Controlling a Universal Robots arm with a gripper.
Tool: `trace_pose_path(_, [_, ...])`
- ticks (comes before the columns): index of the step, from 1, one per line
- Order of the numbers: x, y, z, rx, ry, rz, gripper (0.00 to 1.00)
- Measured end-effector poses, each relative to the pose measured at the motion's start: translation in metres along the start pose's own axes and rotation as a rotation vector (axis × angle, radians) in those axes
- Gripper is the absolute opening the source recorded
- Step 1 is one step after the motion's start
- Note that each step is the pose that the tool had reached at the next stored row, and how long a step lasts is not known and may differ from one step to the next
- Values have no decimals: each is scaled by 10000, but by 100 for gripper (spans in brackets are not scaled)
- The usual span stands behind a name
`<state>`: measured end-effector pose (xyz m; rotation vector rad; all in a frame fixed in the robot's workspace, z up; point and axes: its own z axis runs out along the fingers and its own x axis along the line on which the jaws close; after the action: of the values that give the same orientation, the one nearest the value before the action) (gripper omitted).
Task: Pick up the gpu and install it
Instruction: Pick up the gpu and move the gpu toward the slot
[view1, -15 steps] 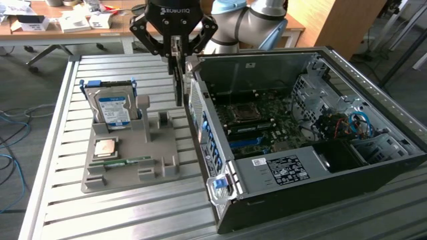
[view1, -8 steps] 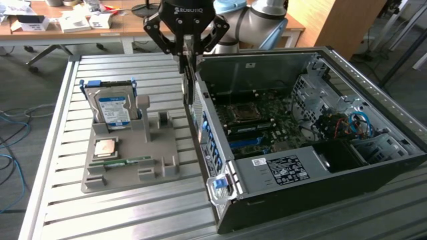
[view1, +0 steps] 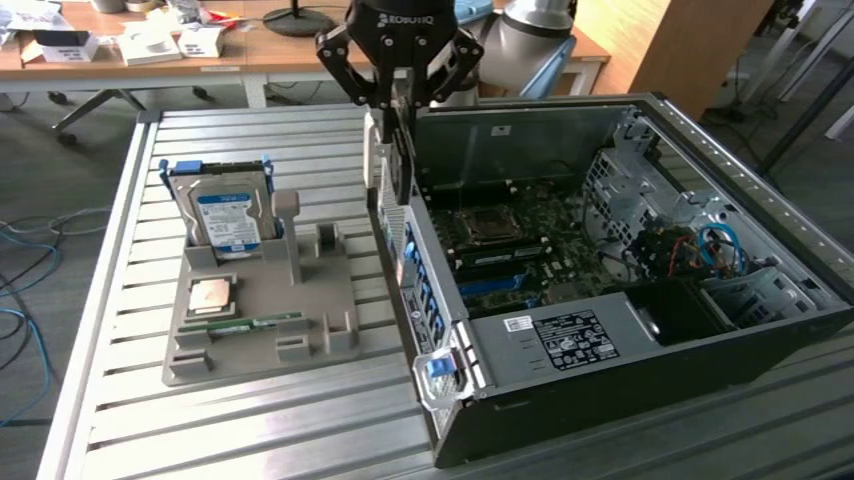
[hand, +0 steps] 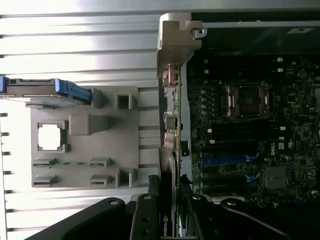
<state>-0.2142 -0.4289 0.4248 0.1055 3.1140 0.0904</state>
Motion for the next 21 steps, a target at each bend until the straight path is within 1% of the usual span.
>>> trace_pose_path(6, [-166, 11, 3, -77, 5, 2, 26])
trace_pose_path(21, [-582, 39, 14, -299, 19, 6, 26])
